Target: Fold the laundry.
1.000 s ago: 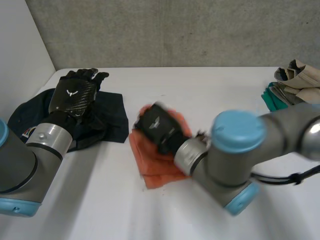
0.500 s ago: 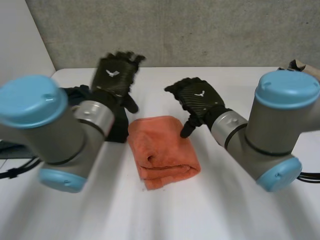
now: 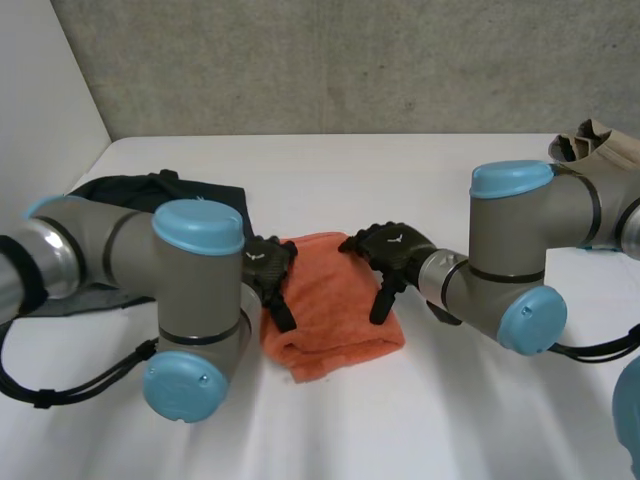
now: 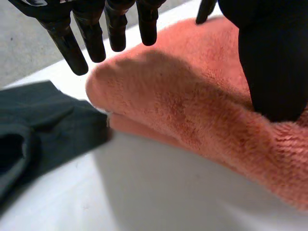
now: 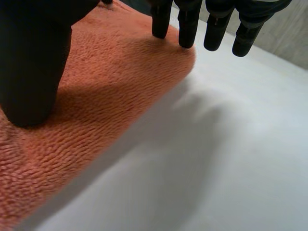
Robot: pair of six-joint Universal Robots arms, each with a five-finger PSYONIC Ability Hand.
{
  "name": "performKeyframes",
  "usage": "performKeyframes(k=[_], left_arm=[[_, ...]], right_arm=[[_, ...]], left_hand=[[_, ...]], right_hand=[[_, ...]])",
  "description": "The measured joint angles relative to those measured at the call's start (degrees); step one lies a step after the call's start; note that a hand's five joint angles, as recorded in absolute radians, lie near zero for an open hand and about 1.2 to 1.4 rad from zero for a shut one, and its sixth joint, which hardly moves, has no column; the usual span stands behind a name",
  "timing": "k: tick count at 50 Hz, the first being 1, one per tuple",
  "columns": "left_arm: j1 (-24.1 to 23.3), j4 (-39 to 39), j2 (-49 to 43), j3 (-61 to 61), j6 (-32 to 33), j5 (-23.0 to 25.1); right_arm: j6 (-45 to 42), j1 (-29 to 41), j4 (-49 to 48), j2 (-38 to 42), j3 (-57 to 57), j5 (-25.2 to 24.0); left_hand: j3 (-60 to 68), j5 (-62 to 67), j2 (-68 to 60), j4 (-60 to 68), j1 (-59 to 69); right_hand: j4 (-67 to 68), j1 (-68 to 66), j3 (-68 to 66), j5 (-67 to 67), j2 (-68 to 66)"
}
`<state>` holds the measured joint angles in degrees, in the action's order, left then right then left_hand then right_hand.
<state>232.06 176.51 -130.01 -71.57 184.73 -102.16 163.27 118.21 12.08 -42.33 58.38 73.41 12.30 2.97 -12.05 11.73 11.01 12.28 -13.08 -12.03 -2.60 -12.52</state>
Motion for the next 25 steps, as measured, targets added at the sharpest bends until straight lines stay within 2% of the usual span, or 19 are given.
performKeyframes(k=[9, 14, 17, 18, 19, 20, 21, 22, 23, 25], left_arm=[[0.22, 0.06, 6.35, -0.58, 1.22, 1.18], [1.27, 2.10, 10.51, 0.21, 1.80, 5.22], [2.92, 3.52, 13.27, 0.67, 2.08, 10.44], [4.23, 4.18, 15.07, 1.06, 2.30, 14.58], [4.65, 4.30, 15.59, 1.16, 2.37, 15.96], [6.06, 4.61, 17.31, 1.56, 2.59, 21.41], [6.19, 4.63, 17.49, 1.60, 2.61, 22.02], [7.25, 4.58, 18.80, 1.97, 2.74, 27.15], [7.47, 4.53, 19.06, 2.04, 2.76, 28.31], [8.46, 3.99, 20.27, 2.41, 2.85, 34.80]], right_arm=[[-9.34, 0.66, -4.22, -7.97, 6.16, 5.20], [-11.12, 1.11, -12.62, -13.61, 16.78, 5.92], [-11.34, 1.55, -17.62, -16.14, 23.95, 5.22], [-11.40, 1.93, -20.75, -17.41, 28.55, 4.45], [-11.42, 2.09, -21.91, -17.77, 30.11, 4.13], [-11.45, 2.68, -25.17, -18.56, 34.26, 3.06], [-11.45, 2.79, -25.72, -18.66, 34.92, 2.87], [-11.40, 3.37, -28.84, -19.05, 38.08, 2.00], [-11.37, 3.49, -29.42, -19.09, 38.60, 1.84], [-11.08, 4.36, -34.53, -19.16, 42.14, 0.92]], left_hand=[[0.00, -0.02, 0.00, -0.01, 0.00], [0.00, -0.04, 0.00, -0.01, 0.00], [0.00, -0.02, 0.00, -0.01, 0.00], [0.00, -0.01, 0.00, -0.01, 0.00], [0.00, -0.02, 0.00, -0.01, 0.00], [0.00, -0.02, 0.00, -0.01, 0.00], [0.00, -0.02, 0.00, -0.01, 0.00], [0.00, -0.01, 0.00, -0.01, 0.00], [0.00, -0.02, 0.00, -0.01, 0.00], [0.00, -0.01, 0.00, -0.01, 0.00]], right_hand=[[0.00, 0.00, 0.00, 0.02, 0.00], [0.00, 0.00, 0.00, 0.02, 0.00], [0.00, 0.00, 0.00, 0.01, 0.01], [0.00, 0.00, 0.00, 0.02, 0.01], [0.00, 0.00, 0.00, 0.01, 0.01], [0.00, 0.00, 0.00, 0.01, 0.01], [0.00, 0.00, 0.00, 0.01, 0.01], [0.00, 0.00, 0.00, 0.02, 0.01], [0.00, 0.00, 0.00, 0.02, 0.01], [0.00, 0.00, 0.00, 0.02, 0.02]])
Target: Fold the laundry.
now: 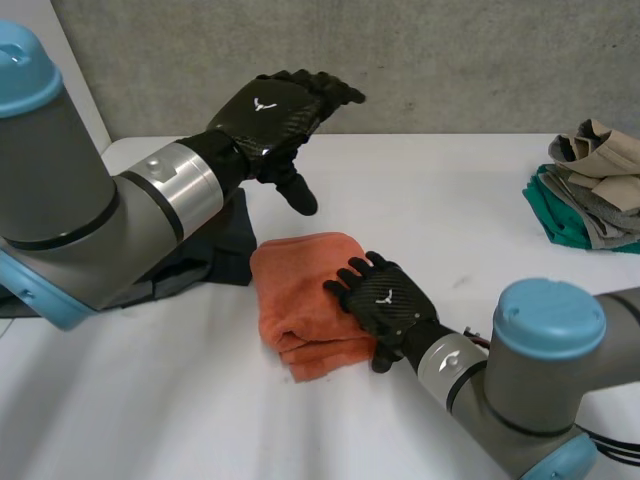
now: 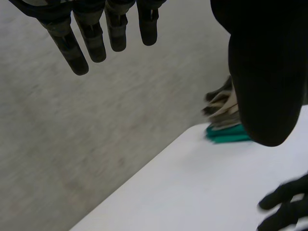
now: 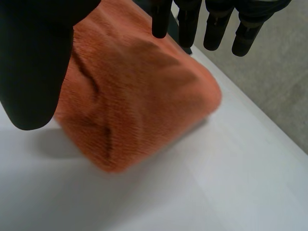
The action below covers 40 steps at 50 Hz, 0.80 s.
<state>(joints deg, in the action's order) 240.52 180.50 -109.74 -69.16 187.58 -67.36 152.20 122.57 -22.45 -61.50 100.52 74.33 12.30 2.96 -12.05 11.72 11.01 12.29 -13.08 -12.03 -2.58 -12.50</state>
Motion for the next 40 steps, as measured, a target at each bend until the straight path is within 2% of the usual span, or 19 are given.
performKeyframes(k=[3, 5, 20, 23, 27, 30, 31, 32, 34, 36, 40], left_arm=[[0.48, -0.69, 0.38, 0.18, 0.02, 4.04], [0.51, -0.98, 0.21, 0.17, 0.02, 4.76], [-0.06, -1.31, -1.70, -0.47, -0.16, 2.35], [-0.06, -1.30, -1.70, -0.54, -0.19, 2.33], [-0.06, -1.32, -1.64, -0.55, -0.24, 2.37], [-0.06, -1.36, -1.62, -0.55, -0.26, 2.39], [-0.05, -1.38, -1.62, -0.58, -0.27, 2.39], [-0.03, -1.38, -1.61, -0.62, -0.28, 2.41], [-0.01, -1.39, -1.61, -0.71, -0.28, 2.44], [0.01, -1.39, -1.61, -0.81, -0.28, 2.46], [0.03, -1.36, -1.57, -0.79, -0.20, 2.47]], right_arm=[[0.16, 0.57, -4.66, 0.63, 1.46, -0.35], [0.12, 0.75, -6.65, 1.56, 1.26, -0.35], [0.30, 2.07, -10.10, 9.66, -5.76, 0.00], [0.43, 2.14, -10.32, 9.96, -6.62, -0.04], [0.49, 2.20, -10.58, 10.17, -7.55, -0.11], [0.47, 2.22, -10.66, 10.53, -8.17, -0.14], [0.45, 2.23, -10.69, 10.81, -8.57, -0.18], [0.45, 2.23, -10.71, 10.99, -8.82, -0.19], [0.45, 2.23, -10.72, 11.29, -9.26, -0.19], [0.49, 2.22, -10.76, 11.42, -9.74, -0.16], [0.62, 2.13, -10.83, 10.88, -10.84, -0.05]], left_hand=[[0.00, 0.00, 0.00, 0.00, 0.00], [0.00, 0.00, 0.00, 0.00, 0.00], [0.00, -0.03, 0.00, 0.00, 0.00], [0.00, 0.00, 0.00, 0.00, 0.00], [0.00, 0.00, 0.00, 0.00, 0.00], [0.00, 0.00, 0.00, 0.00, 0.00], [0.00, -0.01, 0.00, 0.00, 0.00], [0.00, 0.01, 0.00, 0.00, 0.00], [0.00, 0.00, 0.00, 0.00, 0.00], [0.00, -0.01, 0.00, 0.00, 0.00], [0.00, 0.00, 0.00, 0.00, 0.00]], right_hand=[[0.00, 0.00, 0.00, 0.00, 0.00], [0.00, 0.00, 0.00, 0.00, 0.00], [2.87, -1.99, -3.16, -2.98, -2.88], [12.01, -11.86, -12.29, -6.79, -11.61], [15.46, -15.20, -15.47, -12.41, -14.75], [22.40, -21.48, -22.56, -19.84, -22.16], [25.59, -25.16, -25.84, -22.97, -26.44], [38.29, -35.95, -39.54, -35.07, -39.54], [50.80, -43.17, -50.80, -46.68, -50.82], [55.14, -43.31, -53.56, -48.67, -52.53], [55.73, -43.31, -53.56, -48.68, -52.53]])
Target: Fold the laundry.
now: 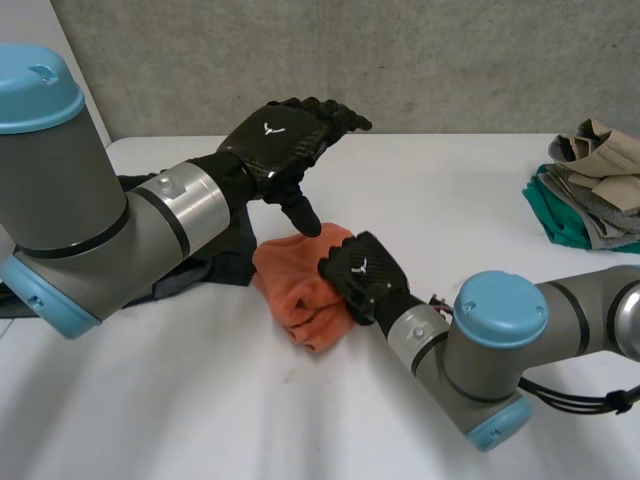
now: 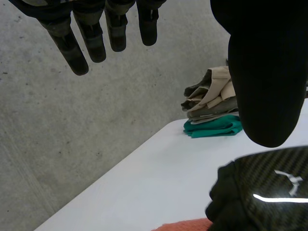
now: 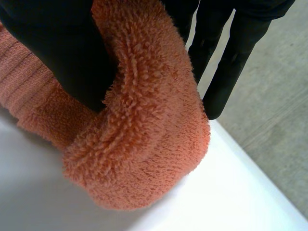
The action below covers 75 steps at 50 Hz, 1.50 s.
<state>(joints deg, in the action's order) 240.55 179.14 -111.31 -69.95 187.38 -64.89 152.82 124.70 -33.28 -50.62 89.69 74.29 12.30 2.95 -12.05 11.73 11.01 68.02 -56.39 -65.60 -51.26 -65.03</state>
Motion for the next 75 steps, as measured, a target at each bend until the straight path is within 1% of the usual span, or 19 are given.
performKeyframes(k=[8, 15, 21, 23, 25, 29, 33, 38, 44, 50, 51, 53, 54, 55, 56, 58, 67, 73, 75], left_arm=[[0.31, 0.22, 0.67, 1.17, 0.03, -0.06], [0.63, 0.43, 1.92, 3.34, 0.04, -0.12], [0.89, 0.69, 3.29, 4.80, -0.55, -0.15], [0.90, 0.81, 3.49, 4.94, -0.87, -0.15], [0.88, 0.92, 3.66, 4.99, -1.31, -0.15], [0.79, 1.04, 3.75, 4.78, -1.80, -0.15], [0.70, 1.04, 3.64, 4.56, -1.93, -0.14], [0.56, 0.95, 3.22, 4.20, -1.96, -0.14], [0.37, 0.86, 2.87, 3.49, -1.94, -0.15], [0.21, 0.89, 2.83, 2.79, -1.91, -0.15], [0.17, 0.88, 2.82, 2.72, -1.90, -0.15], [0.07, 0.85, 2.80, 2.64, -1.88, -0.15], [0.07, 0.85, 2.80, 2.64, -1.88, -0.15], [-0.05, 0.82, 2.79, 2.60, -1.88, -0.14], [-0.10, 0.81, 2.79, 2.60, -1.89, -0.14], [-0.23, 0.79, 2.82, 2.59, -1.90, -0.15], [-1.19, 0.75, 3.32, 2.61, -2.06, -0.14], [-1.68, 0.73, 3.63, 2.26, -2.18, -0.11], [-1.87, 0.81, 3.89, 2.14, -2.17, -0.10]], right_arm=[[0.34, -1.00, -0.92, -3.97, -3.59, -0.09], [2.94, -7.26, -5.45, -7.19, -8.13, -0.58], [9.97, -17.48, -10.67, -10.22, -15.53, -0.09], [11.19, -19.16, -11.07, -10.43, -16.73, 0.07], [14.85, -24.57, -11.89, -10.61, -20.51, 0.33], [18.65, -32.42, -12.24, -8.70, -25.28, 0.15], [19.86, -37.28, -12.22, -5.52, -28.32, -0.44], [20.19, -44.18, -12.06, 1.90, -31.71, -3.29], [19.89, -50.51, -11.56, 10.23, -31.92, -10.62], [19.56, -54.78, -11.26, 13.51, -28.52, -17.49], [19.54, -55.13, -11.24, 13.36, -28.01, -17.92], [19.60, -55.80, -11.16, 12.14, -26.56, -18.67], [19.60, -55.80, -11.16, 12.14, -26.56, -18.67], [19.70, -56.10, -10.97, 10.18, -25.20, -18.81], [19.75, -56.17, -10.79, 8.94, -24.51, -18.76], [19.85, -56.22, -10.18, 6.13, -23.01, -18.55], [19.56, -56.58, -2.39, -5.83, -17.18, -17.08], [16.41, -59.51, 9.07, -11.65, -16.59, -9.51], [11.94, -61.15, 14.59, -14.11, -17.56, -4.33]], left_hand=[[0.00, 0.00, 0.00, 0.00, 0.00], [0.00, 0.00, 0.00, 0.00, 0.00], [0.00, 0.01, 0.00, 0.00, 0.00], [0.00, 0.00, 0.00, 0.00, 0.00], [0.00, 0.00, 0.00, 0.00, 0.00], [0.00, 0.00, 0.00, 0.00, 0.00], [0.00, 0.01, 0.00, 0.00, 0.00], [0.00, -0.02, 0.00, 0.00, 0.00], [0.00, 0.00, 0.00, 0.00, 0.00], [0.00, 0.00, 0.00, 0.00, 0.00], [0.00, 0.00, 0.00, 0.00, 0.00], [0.00, 0.00, 0.00, 0.00, 0.00], [0.00, 0.00, 0.00, 0.00, 0.00], [0.00, 0.00, 0.00, 0.00, 0.00], [0.00, 0.01, 0.00, 0.00, 0.00], [0.00, 0.00, 0.00, 0.00, 0.00], [0.00, 0.00, 0.00, 0.00, 0.00], [0.00, 0.00, 0.00, 0.00, 0.00], [0.00, 0.00, 0.00, 0.00, 0.00]], right_hand=[[0.45, -0.23, 0.00, -0.01, 0.00], [0.57, -0.75, -0.15, -0.03, 0.00], [0.60, -0.75, -0.57, -0.03, 0.00], [0.60, -0.75, -0.58, -0.03, 0.00], [0.61, -0.75, -0.58, -0.03, 0.00], [0.61, -0.75, -0.57, -0.03, 0.00], [0.62, -0.75, -1.03, -0.04, -0.36], [0.62, -0.75, -1.04, -0.04, -0.36], [0.65, -0.75, -1.04, -1.32, -0.36], [0.70, -0.74, -1.01, -2.94, -0.33], [-2.10, -0.63, 1.11, -1.86, 1.49], [-17.85, 12.73, 16.68, 13.04, 16.88], [-17.85, 12.73, 16.68, 13.04, 16.88], [-34.56, 30.68, 34.37, 28.86, 35.31], [-44.23, 37.68, 42.69, 37.67, 43.66], [-53.89, 43.31, 52.09, 46.55, 51.94], [-55.84, 43.35, 53.72, 48.73, 52.61], [-55.84, 43.35, 53.72, 48.73, 52.61], [-55.84, 43.35, 53.72, 48.73, 52.61]])
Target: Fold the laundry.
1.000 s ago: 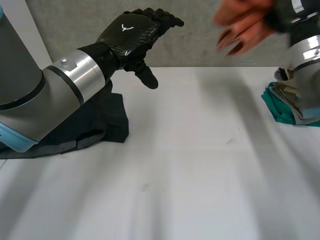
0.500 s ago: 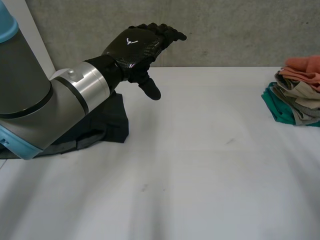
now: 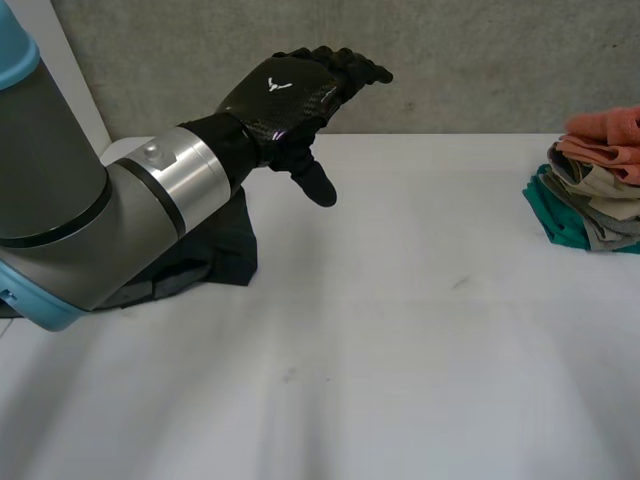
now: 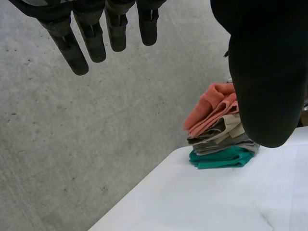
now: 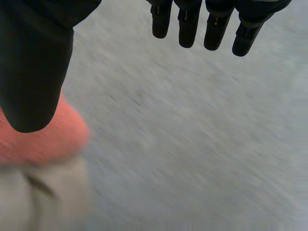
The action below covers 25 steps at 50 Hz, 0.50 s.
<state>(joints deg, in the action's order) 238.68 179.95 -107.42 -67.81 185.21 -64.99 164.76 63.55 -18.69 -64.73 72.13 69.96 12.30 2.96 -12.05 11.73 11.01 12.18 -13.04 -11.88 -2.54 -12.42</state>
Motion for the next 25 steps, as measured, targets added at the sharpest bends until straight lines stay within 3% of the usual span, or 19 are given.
performKeyframes(k=[4, 10, 15, 17, 21, 25], left_arm=[[-0.03, 0.23, 1.07, 0.39, 0.14, -0.10], [0.66, 0.41, 3.26, 2.06, 0.52, -2.96], [4.68, 0.27, 5.19, 3.11, 1.80, -10.20], [8.53, -0.04, 5.80, 2.79, 3.88, -13.90], [15.31, -0.60, 5.50, 0.48, 10.95, -17.33], [19.25, -0.45, 3.22, -1.76, 17.83, -17.71]], right_arm=[[-8.17, -0.88, 3.94, -2.68, -1.60, 6.64], [-13.90, 4.24, -0.42, -7.14, -1.11, 10.67], [-12.61, 12.10, -9.07, -12.84, 4.80, 8.90], [-11.94, 16.05, -12.96, -15.30, 9.24, 6.93], [-11.60, 22.78, -15.80, -17.34, 16.86, 3.62], [-11.95, 27.54, -15.42, -17.54, 22.33, 1.78]], left_hand=[[0.00, 0.00, 0.00, 0.00, 0.00], [0.00, 0.00, 0.06, 0.00, 0.00], [0.00, 0.00, 0.07, 0.00, 0.00], [0.00, -0.14, 0.07, 0.00, 0.00], [0.00, -0.14, 0.07, 0.00, 0.00], [0.00, -0.14, 0.07, 0.00, 0.00]], right_hand=[[0.00, 0.00, 0.00, 0.00, 0.00], [0.00, 0.00, 0.00, 0.00, 0.00], [0.00, 0.00, 0.00, 0.00, 0.00], [0.00, 0.00, 0.00, 0.00, 0.00], [0.00, 0.00, 0.00, 0.00, 0.01], [0.00, 0.00, 0.00, 0.00, 0.01]])
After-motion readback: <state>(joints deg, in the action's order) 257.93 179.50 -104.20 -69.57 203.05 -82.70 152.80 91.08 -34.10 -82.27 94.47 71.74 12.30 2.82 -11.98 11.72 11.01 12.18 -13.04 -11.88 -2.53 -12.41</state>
